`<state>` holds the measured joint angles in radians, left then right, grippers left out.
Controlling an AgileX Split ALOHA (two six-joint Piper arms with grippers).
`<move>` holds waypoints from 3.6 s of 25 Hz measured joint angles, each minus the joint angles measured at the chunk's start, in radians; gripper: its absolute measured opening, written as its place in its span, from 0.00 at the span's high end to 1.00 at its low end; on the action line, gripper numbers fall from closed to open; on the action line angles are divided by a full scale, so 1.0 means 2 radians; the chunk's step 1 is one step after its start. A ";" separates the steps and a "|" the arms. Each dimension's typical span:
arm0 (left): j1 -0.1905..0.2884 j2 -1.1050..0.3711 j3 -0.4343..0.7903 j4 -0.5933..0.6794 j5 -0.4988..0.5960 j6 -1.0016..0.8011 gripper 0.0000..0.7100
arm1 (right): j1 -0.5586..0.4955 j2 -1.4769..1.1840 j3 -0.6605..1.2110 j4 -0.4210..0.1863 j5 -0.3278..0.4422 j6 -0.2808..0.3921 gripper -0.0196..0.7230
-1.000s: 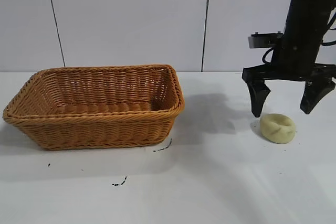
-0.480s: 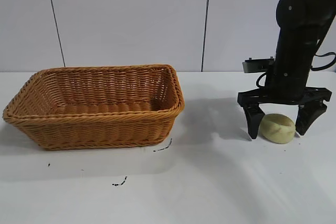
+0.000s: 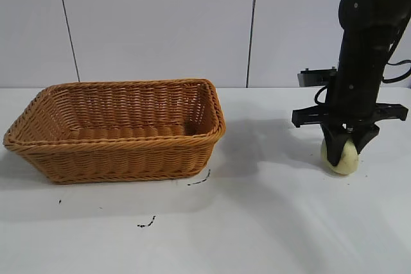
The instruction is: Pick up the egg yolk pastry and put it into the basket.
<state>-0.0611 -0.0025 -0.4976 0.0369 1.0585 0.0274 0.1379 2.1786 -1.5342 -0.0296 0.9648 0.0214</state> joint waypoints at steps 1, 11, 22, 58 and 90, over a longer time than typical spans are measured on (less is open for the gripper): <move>0.000 0.000 0.000 0.000 0.000 0.000 0.02 | 0.000 -0.006 -0.010 -0.001 0.013 -0.001 0.73; 0.000 0.000 0.000 0.000 0.000 0.000 0.02 | 0.000 -0.046 -0.167 0.007 0.119 -0.003 0.74; 0.000 0.000 0.000 0.000 0.000 0.000 0.02 | 0.069 -0.039 -0.272 0.018 0.117 -0.003 0.74; 0.000 0.000 0.000 0.000 0.000 0.000 0.02 | 0.283 0.124 -0.320 0.015 -0.032 0.027 0.05; 0.000 0.000 0.000 0.000 0.000 0.000 0.02 | -0.053 0.050 -0.321 -0.004 0.121 0.027 0.04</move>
<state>-0.0611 -0.0025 -0.4976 0.0369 1.0585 0.0274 0.0318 2.2785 -2.1768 -0.0378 1.2070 0.0763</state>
